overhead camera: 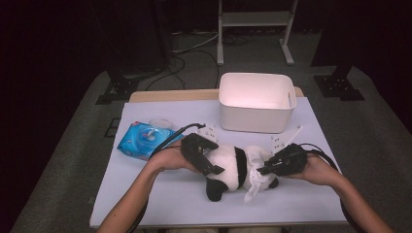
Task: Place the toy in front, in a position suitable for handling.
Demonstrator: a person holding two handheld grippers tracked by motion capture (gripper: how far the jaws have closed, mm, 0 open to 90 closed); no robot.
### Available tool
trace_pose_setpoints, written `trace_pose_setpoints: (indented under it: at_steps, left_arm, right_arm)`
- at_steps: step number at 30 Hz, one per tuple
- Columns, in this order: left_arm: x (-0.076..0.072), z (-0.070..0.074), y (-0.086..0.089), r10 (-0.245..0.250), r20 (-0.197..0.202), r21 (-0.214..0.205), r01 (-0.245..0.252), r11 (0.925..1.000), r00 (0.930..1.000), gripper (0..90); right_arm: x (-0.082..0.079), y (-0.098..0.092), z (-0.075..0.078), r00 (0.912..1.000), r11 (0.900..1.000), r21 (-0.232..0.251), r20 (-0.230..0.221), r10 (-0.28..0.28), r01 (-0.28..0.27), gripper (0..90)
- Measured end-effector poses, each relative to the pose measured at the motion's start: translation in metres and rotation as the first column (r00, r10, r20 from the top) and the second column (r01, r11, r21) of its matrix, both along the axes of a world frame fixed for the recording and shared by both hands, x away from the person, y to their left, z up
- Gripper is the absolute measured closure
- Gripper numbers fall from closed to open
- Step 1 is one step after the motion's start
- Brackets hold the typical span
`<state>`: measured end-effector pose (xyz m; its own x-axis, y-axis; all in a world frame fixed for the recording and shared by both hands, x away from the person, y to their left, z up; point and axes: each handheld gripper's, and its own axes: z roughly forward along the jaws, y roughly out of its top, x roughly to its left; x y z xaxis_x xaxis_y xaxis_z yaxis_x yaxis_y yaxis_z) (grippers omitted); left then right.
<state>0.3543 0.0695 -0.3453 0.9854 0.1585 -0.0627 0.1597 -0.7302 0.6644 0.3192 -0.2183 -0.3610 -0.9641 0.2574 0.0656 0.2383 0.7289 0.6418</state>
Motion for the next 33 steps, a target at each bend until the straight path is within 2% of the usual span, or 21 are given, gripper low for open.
trace_pose_setpoints:
  at_steps: [5, 7, 11, 17, 24, 28, 33]
  left_arm:
    - [0.000, -0.002, -0.002, -0.004, -0.014, 0.021, 0.004, 0.9998, 0.9999, 13.3]
    - [0.000, -0.005, -0.003, -0.004, -0.016, 0.024, 0.004, 0.9997, 0.9999, 13.3]
    - [-0.002, -0.007, -0.004, -0.007, 0.011, 0.021, 0.007, 0.9998, 0.9999, 14.0]
    - [-0.005, -0.008, -0.008, -0.035, 0.021, 0.040, 0.035, 0.9986, 0.9991, 14.3]
    - [-0.009, -0.010, -0.009, -0.038, 0.034, 0.055, 0.036, 0.9979, 0.9987, 14.2]
    - [-0.009, -0.011, -0.008, -0.036, 0.033, 0.050, 0.034, 0.9981, 0.9988, 14.2]
    - [-0.008, -0.012, -0.006, -0.035, 0.035, 0.035, 0.034, 0.9988, 0.9988, 14.2]
  right_arm:
    - [-0.003, 0.002, 0.000, 1.0000, 1.0000, 0.004, 0.002, 0.000, 0.000, 80.5]
    - [-0.004, 0.004, 0.002, 0.9999, 1.0000, 0.002, 0.016, 0.007, -0.007, 80.5]
    - [-0.002, 0.010, 0.010, 0.9986, 0.9994, 0.000, 0.042, 0.034, -0.034, 80.6]
    - [0.005, 0.032, 0.014, 0.9961, 0.9977, -0.002, 0.056, 0.068, -0.068, 80.5]
    - [0.011, 0.056, 0.019, 0.9905, 0.9951, 0.012, 0.098, 0.096, -0.098, 80.5]
    - [0.013, 0.055, 0.019, 0.9916, 0.9961, 0.010, 0.096, 0.087, -0.088, 80.3]
    - [0.015, 0.041, 0.017, 0.9942, 0.9984, 0.007, 0.092, 0.056, -0.056, 80.3]
